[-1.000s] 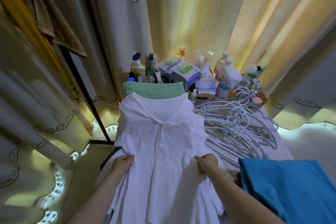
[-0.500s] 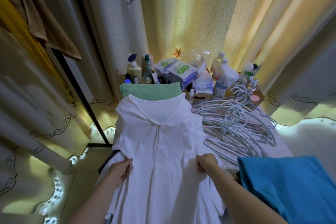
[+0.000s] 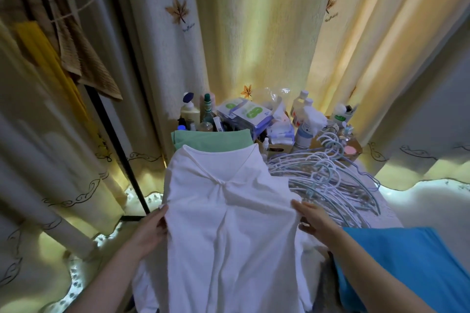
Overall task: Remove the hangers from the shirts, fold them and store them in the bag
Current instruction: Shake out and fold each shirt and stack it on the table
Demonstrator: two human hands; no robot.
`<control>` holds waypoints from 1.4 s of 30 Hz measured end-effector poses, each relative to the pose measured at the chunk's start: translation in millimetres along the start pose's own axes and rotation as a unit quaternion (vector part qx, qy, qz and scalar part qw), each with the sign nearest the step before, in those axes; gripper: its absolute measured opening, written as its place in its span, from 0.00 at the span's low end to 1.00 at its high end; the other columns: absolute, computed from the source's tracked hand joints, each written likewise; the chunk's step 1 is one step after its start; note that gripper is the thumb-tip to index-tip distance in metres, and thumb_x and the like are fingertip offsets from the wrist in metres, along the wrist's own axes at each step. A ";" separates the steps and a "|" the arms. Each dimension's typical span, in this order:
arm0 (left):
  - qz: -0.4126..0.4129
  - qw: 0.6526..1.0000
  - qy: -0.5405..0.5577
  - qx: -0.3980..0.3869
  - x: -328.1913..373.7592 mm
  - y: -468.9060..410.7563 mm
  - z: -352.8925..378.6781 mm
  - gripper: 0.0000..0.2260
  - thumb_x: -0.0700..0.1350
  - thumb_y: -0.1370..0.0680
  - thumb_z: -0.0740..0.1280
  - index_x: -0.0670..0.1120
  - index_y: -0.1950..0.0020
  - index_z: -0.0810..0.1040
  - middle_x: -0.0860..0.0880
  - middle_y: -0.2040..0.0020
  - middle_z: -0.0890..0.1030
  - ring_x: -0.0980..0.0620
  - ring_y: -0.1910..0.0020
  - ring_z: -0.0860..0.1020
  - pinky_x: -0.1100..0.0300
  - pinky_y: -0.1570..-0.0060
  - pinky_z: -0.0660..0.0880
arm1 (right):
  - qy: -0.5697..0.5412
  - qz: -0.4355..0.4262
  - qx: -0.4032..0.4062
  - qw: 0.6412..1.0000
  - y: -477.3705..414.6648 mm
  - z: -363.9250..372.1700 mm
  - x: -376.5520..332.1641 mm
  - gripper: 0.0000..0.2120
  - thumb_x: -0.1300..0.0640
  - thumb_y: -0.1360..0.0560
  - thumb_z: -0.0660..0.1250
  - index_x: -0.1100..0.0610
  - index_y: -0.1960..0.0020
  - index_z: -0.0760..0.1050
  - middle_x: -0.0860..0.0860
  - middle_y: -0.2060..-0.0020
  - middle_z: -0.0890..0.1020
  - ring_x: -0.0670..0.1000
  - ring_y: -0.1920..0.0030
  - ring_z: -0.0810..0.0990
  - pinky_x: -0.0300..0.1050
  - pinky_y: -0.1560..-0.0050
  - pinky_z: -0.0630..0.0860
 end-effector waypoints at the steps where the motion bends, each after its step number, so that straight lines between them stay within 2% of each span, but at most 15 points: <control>1: 0.017 1.000 0.012 -0.002 12.1 3.2 0.2 0.08 0.44 0.20 0.62 0.44 0.44 0.76 0.46 0.51 0.80 0.49 0.53 0.78 0.56 0.53 0.76 | 0.015 -0.030 0.013 0.999 2.5 -4.1 -12.4 0.09 0.53 0.24 0.68 0.58 0.56 0.80 0.52 0.67 0.81 0.50 0.67 0.76 0.40 0.66 0.72; 5: 0.100 0.995 0.018 -0.007 76.4 19.2 1.3 0.07 0.45 0.21 0.64 0.46 0.45 0.77 0.48 0.54 0.81 0.51 0.54 0.78 0.53 0.45 0.72 | -0.013 -0.125 0.022 0.992 13.7 -23.9 -70.4 0.06 0.55 0.24 0.67 0.57 0.55 0.81 0.52 0.61 0.83 0.48 0.65 0.80 0.38 0.69 0.76; 7: 0.150 0.989 0.016 -0.012 116.6 32.9 7.1 0.06 0.45 0.21 0.63 0.47 0.53 0.80 0.51 0.62 0.83 0.54 0.60 0.79 0.56 0.52 0.76 | -0.061 -0.153 -0.001 0.986 18.3 -34.4 -103.3 0.05 0.58 0.25 0.67 0.60 0.52 0.80 0.55 0.55 0.82 0.52 0.56 0.81 0.38 0.67 0.80; 10: 0.217 0.975 0.029 -0.040 175.6 56.9 21.7 0.18 0.41 0.20 0.61 0.47 0.65 0.85 0.52 0.66 0.84 0.57 0.66 0.82 0.64 0.62 0.80 | -0.096 -0.213 -0.020 0.972 29.3 -50.5 -158.9 0.10 0.59 0.24 0.66 0.64 0.46 0.77 0.58 0.49 0.79 0.54 0.52 0.79 0.39 0.60 0.82; 12: 0.253 0.965 0.052 -0.052 209.5 73.2 29.6 0.15 0.41 0.20 0.61 0.45 0.61 0.85 0.50 0.64 0.84 0.57 0.64 0.83 0.66 0.60 0.80 | -0.129 -0.244 -0.039 0.960 42.4 -59.6 -192.3 0.13 0.57 0.23 0.64 0.64 0.42 0.75 0.56 0.49 0.80 0.53 0.51 0.80 0.39 0.56 0.82; 15: 0.306 0.946 0.084 -0.067 245.7 99.1 41.0 0.06 0.41 0.20 0.61 0.44 0.51 0.78 0.50 0.59 0.83 0.57 0.59 0.82 0.64 0.56 0.80 | -0.163 -0.266 -0.088 0.946 65.2 -67.4 -227.1 0.09 0.56 0.23 0.63 0.58 0.47 0.78 0.50 0.56 0.84 0.47 0.57 0.83 0.38 0.58 0.81; 19: 0.373 0.924 0.053 -0.067 269.9 126.8 56.8 0.05 0.41 0.21 0.62 0.47 0.52 0.77 0.51 0.59 0.83 0.55 0.58 0.82 0.63 0.59 0.81 | -0.158 -0.323 -0.137 0.923 87.5 -70.7 -257.1 0.11 0.56 0.27 0.64 0.58 0.46 0.79 0.50 0.55 0.85 0.45 0.56 0.84 0.37 0.56 0.80; 22: 0.428 0.902 -0.051 0.000 278.5 137.6 60.9 0.05 0.42 0.20 0.62 0.45 0.47 0.76 0.46 0.55 0.79 0.49 0.56 0.79 0.63 0.63 0.80 | -0.131 -0.353 -0.136 0.916 99.8 -71.3 -270.5 0.12 0.58 0.26 0.64 0.58 0.44 0.79 0.51 0.54 0.85 0.47 0.55 0.84 0.37 0.57 0.80; 25: 0.471 0.868 -0.136 0.085 283.2 135.9 60.6 0.11 0.48 0.20 0.61 0.44 0.41 0.74 0.43 0.47 0.79 0.44 0.52 0.79 0.50 0.58 0.80 | -0.114 -0.361 -0.105 0.920 98.4 -74.0 -272.7 0.12 0.56 0.27 0.66 0.57 0.45 0.79 0.52 0.56 0.86 0.49 0.57 0.84 0.39 0.59 0.81; 27: 0.471 0.842 -0.215 0.155 281.8 131.2 59.4 0.12 0.50 0.19 0.60 0.45 0.40 0.72 0.42 0.42 0.76 0.40 0.46 0.77 0.41 0.50 0.77 | -0.053 -0.365 -0.055 0.928 99.3 -71.4 -270.3 0.07 0.57 0.25 0.66 0.56 0.48 0.78 0.53 0.63 0.85 0.50 0.64 0.84 0.40 0.66 0.80; 31: 0.445 0.852 -0.210 0.179 275.9 116.2 55.3 0.08 0.47 0.20 0.63 0.44 0.45 0.70 0.39 0.43 0.76 0.38 0.42 0.75 0.49 0.49 0.72 | -0.018 -0.391 0.014 0.920 101.8 -66.0 -267.4 0.08 0.62 0.25 0.67 0.52 0.48 0.75 0.54 0.69 0.81 0.46 0.71 0.81 0.38 0.70 0.78; 34: 0.399 0.885 -0.221 0.096 269.7 111.4 52.2 0.07 0.47 0.20 0.63 0.46 0.52 0.78 0.43 0.47 0.79 0.42 0.45 0.77 0.55 0.54 0.75 | 0.026 -0.394 -0.053 0.917 111.2 -55.6 -266.7 0.07 0.61 0.24 0.65 0.54 0.50 0.80 0.52 0.59 0.81 0.45 0.61 0.82 0.34 0.63 0.79; 36: 0.351 0.904 -0.243 0.019 262.9 116.3 52.6 0.06 0.50 0.24 0.66 0.50 0.54 0.81 0.45 0.47 0.80 0.46 0.46 0.78 0.59 0.54 0.75 | 0.147 -0.393 -0.077 0.905 116.3 -50.1 -264.9 0.12 0.63 0.28 0.70 0.56 0.46 0.81 0.51 0.54 0.82 0.44 0.56 0.81 0.31 0.59 0.78; 39: 0.348 0.842 -0.412 0.009 260.2 125.1 44.7 0.08 0.48 0.31 0.75 0.56 0.53 0.83 0.51 0.48 0.81 0.52 0.48 0.77 0.55 0.47 0.75 | 0.360 -0.416 0.012 0.835 119.4 -50.8 -264.9 0.09 0.62 0.31 0.74 0.54 0.52 0.82 0.52 0.62 0.83 0.45 0.65 0.77 0.32 0.64 0.71; 42: 0.382 0.790 -0.476 0.052 256.6 131.9 37.6 0.03 0.49 0.32 0.76 0.54 0.60 0.83 0.53 0.58 0.82 0.50 0.55 0.79 0.55 0.54 0.75 | 0.417 -0.465 0.050 0.779 123.0 -52.9 -266.1 0.03 0.58 0.29 0.73 0.54 0.61 0.81 0.53 0.61 0.80 0.50 0.61 0.77 0.41 0.58 0.71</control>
Point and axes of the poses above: each hand's wrist, its own y-axis away from the middle knuckle, its own z-axis out of the palm, x = y × z, the point moved 5 cm from there along -y, towards the middle knuckle
